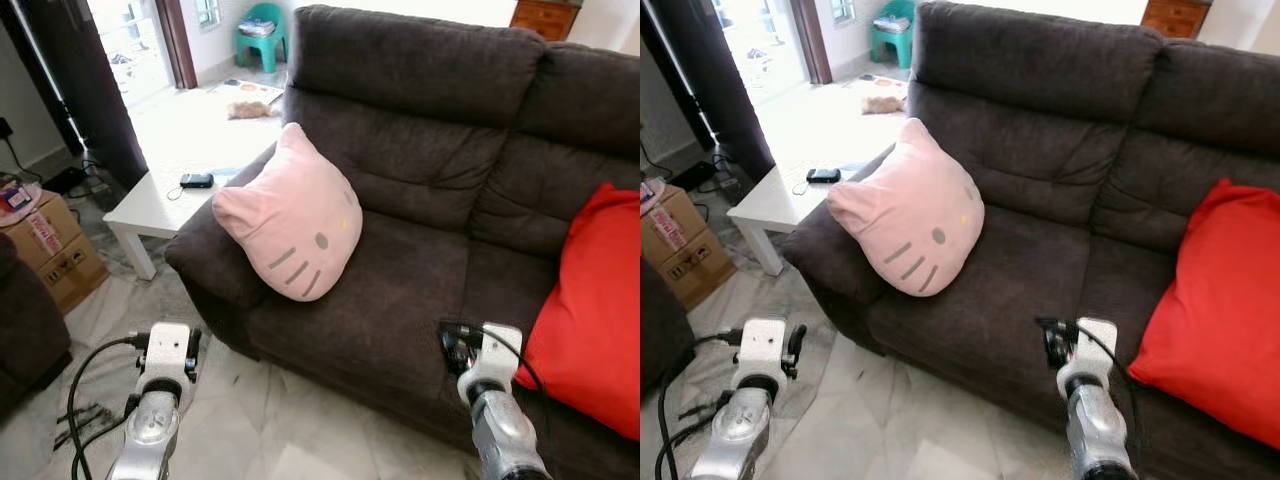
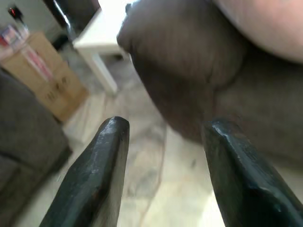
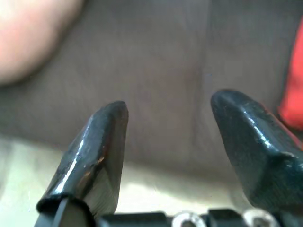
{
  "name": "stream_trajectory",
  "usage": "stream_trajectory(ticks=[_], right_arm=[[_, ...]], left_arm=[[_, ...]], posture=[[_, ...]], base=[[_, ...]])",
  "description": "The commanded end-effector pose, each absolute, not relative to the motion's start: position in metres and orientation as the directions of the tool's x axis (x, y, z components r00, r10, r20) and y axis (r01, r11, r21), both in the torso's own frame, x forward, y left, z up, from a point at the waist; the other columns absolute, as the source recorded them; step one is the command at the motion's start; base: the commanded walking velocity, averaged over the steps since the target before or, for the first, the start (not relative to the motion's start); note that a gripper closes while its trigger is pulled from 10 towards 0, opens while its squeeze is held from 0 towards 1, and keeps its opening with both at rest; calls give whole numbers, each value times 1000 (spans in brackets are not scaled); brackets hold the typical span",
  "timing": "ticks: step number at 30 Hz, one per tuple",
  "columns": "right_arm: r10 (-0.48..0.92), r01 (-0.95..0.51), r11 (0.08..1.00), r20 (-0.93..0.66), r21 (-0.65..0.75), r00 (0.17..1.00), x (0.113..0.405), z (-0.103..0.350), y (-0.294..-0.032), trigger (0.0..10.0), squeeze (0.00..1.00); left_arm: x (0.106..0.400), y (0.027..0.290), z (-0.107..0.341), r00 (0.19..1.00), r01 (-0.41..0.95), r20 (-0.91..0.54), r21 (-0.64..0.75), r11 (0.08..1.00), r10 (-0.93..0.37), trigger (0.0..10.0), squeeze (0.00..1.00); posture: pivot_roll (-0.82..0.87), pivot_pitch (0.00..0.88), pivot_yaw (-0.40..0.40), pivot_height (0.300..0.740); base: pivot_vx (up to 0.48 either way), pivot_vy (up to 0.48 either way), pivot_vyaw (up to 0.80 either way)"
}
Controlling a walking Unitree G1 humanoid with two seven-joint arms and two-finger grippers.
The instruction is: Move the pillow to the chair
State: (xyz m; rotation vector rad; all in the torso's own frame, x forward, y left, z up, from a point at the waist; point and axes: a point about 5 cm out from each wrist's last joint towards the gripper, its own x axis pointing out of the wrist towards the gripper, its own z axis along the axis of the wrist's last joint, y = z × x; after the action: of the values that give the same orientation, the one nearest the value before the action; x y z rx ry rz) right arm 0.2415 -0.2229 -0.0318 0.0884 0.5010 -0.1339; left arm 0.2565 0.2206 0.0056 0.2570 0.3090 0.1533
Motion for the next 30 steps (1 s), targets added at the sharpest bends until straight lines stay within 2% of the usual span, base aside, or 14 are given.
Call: stream_trajectory(ticks=[1, 3, 4, 9, 14, 16, 21, 30], right_arm=[[-106, 139, 990, -564, 17, 819, 226, -44, -227, 10000, 0], [-123, 170, 985, -628, 16, 768, 209, -56, -230, 10000, 0], [-146, 198, 980, -692, -4, 707, 188, -68, -235, 10000, 0], [-135, 213, 977, -757, 5, 640, 158, -82, -234, 10000, 0], [-126, 215, 977, -766, 16, 630, 153, -86, -228, 10000, 0], [-97, 166, 986, -777, 10, 622, 153, -88, -221, 10000, 0], [-99, 180, 983, -775, 19, 624, 155, -88, -218, 10000, 0], [-77, 137, 991, -779, 12, 622, 160, -87, -215, 10000, 0]], left_arm=[[250, 224, -4, 926, -99, -326, 275, 956, 189, 10000, 0], [244, 226, -12, 908, -93, -369, 282, 955, 197, 10000, 0], [235, 229, -23, 884, -84, -423, 276, 957, 200, 10000, 0], [215, 228, -43, 829, -33, -532, 264, 964, 173, 10000, 0], [204, 227, -54, 785, -1, -598, 260, 966, 162, 10000, 0], [199, 225, -60, 760, 8, -630, 253, 967, 158, 10000, 0], [199, 226, -61, 749, -43, -640, 210, 977, 171, 10000, 0], [185, 220, -73, 676, 11, -728, 166, 986, 115, 10000, 0]], posture=[[42, 0, -26, 740], [41, 0, -26, 740], [44, 0, -25, 740], [40, 0, -13, 740], [31, 0, -5, 740], [30, 0, -6, 740], [44, 0, -13, 740], [44, 5, -19, 740]], base=[[0, 0, 0], [0, 0, 0], [0, 0, 0], [0, 0, 0], [0, 0, 0], [0, 0, 0], [0, 0, -800], [0, 0, -800]])
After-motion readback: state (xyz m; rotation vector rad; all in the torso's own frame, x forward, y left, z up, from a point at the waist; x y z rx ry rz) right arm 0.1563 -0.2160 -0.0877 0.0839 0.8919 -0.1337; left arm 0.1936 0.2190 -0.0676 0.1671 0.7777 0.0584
